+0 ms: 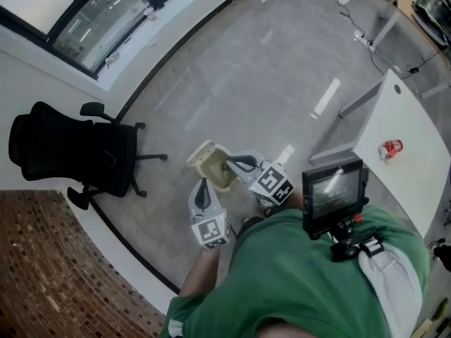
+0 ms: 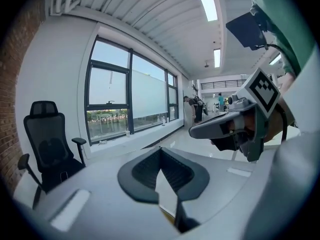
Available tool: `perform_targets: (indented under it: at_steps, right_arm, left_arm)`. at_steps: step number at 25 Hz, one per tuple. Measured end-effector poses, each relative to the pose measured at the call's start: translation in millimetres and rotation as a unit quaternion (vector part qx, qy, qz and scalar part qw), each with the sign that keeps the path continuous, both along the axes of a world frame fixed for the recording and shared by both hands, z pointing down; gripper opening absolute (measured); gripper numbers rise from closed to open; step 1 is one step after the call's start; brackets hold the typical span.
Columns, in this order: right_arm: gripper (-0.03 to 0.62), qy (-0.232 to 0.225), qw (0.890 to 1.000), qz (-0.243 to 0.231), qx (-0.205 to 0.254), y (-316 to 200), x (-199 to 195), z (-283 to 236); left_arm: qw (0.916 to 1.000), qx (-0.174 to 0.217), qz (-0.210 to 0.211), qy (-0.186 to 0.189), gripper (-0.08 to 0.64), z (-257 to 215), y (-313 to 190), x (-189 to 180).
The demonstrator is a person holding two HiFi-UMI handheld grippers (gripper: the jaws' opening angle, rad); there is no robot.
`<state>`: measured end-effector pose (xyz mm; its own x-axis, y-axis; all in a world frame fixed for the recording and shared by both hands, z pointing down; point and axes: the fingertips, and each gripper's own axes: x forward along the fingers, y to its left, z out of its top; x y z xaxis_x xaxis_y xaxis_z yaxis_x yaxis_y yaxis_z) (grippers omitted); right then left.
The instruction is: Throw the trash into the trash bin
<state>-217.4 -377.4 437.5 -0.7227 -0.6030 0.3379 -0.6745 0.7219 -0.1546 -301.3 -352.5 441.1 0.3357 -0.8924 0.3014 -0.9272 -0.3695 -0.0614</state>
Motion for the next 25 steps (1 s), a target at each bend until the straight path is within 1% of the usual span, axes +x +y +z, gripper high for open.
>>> perform_targets:
  at_steps: [4, 9, 13, 17, 20, 25]
  right_arm:
    - [0.003, -0.005, 1.000, 0.001, 0.018, 23, -14, -24]
    - [0.003, -0.011, 0.999, 0.006, 0.032, 58, -22, -45]
    - [0.003, -0.013, 0.999, 0.008, 0.035, 81, -22, -54]
    - [0.003, -0.015, 0.999, 0.006, 0.036, 102, -27, -60]
    - [0.003, -0.018, 0.999, 0.003, 0.034, 116, -32, -63]
    - [0.003, -0.026, 0.999, 0.012, 0.027, 131, -31, -66]
  left_arm:
    - [0.9995, 0.029, 0.005, 0.014, 0.006, -27, 21, -7]
    - [0.9985, 0.044, 0.008, 0.030, 0.006, -40, 50, -22]
    - [0.9975, 0.052, 0.018, 0.044, 0.006, -53, 67, -23]
    - [0.9962, 0.070, 0.025, 0.046, 0.006, -70, 81, -24]
    - [0.9953, 0.072, 0.025, 0.059, 0.005, -72, 91, -23]
    - [0.9945, 0.061, 0.039, 0.076, 0.006, -70, 107, -12]
